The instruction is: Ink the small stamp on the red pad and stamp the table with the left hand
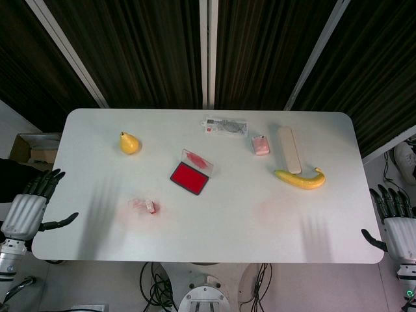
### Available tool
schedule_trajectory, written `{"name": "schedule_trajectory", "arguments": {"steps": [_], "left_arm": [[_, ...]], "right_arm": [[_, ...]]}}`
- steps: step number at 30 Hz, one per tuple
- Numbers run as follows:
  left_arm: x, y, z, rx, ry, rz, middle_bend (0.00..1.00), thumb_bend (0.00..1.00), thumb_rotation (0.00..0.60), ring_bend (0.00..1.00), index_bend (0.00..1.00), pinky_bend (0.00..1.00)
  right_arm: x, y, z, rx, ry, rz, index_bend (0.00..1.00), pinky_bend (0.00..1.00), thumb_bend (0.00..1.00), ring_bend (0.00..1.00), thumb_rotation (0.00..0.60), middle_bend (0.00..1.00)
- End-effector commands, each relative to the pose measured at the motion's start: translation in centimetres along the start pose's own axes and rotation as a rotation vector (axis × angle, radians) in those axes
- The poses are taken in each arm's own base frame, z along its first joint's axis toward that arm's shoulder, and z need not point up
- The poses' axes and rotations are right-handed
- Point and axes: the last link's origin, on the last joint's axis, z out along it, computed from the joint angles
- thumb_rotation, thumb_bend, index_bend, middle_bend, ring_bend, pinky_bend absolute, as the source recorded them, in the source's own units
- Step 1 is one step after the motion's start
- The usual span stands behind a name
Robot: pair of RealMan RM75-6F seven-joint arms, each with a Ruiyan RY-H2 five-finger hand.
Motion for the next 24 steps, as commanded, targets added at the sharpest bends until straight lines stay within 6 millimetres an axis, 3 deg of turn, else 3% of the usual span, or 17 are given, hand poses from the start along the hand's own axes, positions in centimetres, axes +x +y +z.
{"name": "schedule_trajectory", "arguments": {"steps": [1,7,9,12,15,17,18,19,21,24], "left_arm": [[0.0,0.0,0.0,-0.001,0.003,-0.001,0.03,0.12,0.151,0.03,0.04,0.17],[0.0,0.3,-0.2,-0.012,0.009,-0.004,0.03,0.12,0.160,0.03,0.04,0.17],[0.1,0.4,-0.2,-0.022,0.016,-0.005,0.03,0.12,0.192,0.03,0.04,0.17],[0.3,0.6,0.0,-0.047,0.036,-0.005,0.03,0.12,0.291,0.03,0.04,0.17],[0.6,0.9,0.1,-0.080,0.063,0.000,0.04,0.12,0.447,0.04,0.04,0.20],[0.8,1.0,0.5,-0.096,0.103,0.019,0.06,0.11,0.549,0.12,0.06,0.30],[0.9,1.1,0.6,-0.106,0.119,0.026,0.11,0.11,0.594,0.24,0.10,0.44],[0.9,1.3,0.8,-0.117,0.127,0.022,0.15,0.11,0.600,0.38,0.13,0.59],[0.7,1.7,1.1,-0.149,0.123,0.010,0.24,0.11,0.600,0.59,0.19,0.77],[0.0,2.5,1.6,-0.210,0.131,0.033,0.38,0.11,0.600,0.77,0.29,0.92]], "right_arm": [[0.0,0.0,0.0,0.001,-0.001,0.000,0.00,0.00,0.09,0.00,0.600,0.00],[0.0,0.0,-0.1,0.002,0.001,0.000,0.00,0.00,0.09,0.00,0.600,0.00],[0.1,0.1,-0.2,0.001,0.004,0.001,0.00,0.00,0.09,0.00,0.600,0.00],[0.2,0.2,-0.3,0.001,0.007,0.001,0.00,0.00,0.09,0.00,0.600,0.00],[0.3,0.2,-0.3,0.001,0.008,0.003,0.00,0.00,0.09,0.00,0.600,0.00],[0.3,0.2,-0.2,-0.001,0.009,0.004,0.00,0.00,0.09,0.00,0.600,0.00],[0.3,0.2,-0.2,-0.001,0.008,0.004,0.00,0.00,0.09,0.00,0.600,0.00],[0.3,0.2,-0.1,-0.001,0.006,0.003,0.00,0.00,0.09,0.00,0.600,0.00],[0.2,0.1,0.0,0.000,-0.001,-0.001,0.00,0.00,0.09,0.00,0.600,0.00],[0.1,0.0,0.1,0.001,-0.012,-0.010,0.00,0.00,0.09,0.00,0.600,0.00]]}}
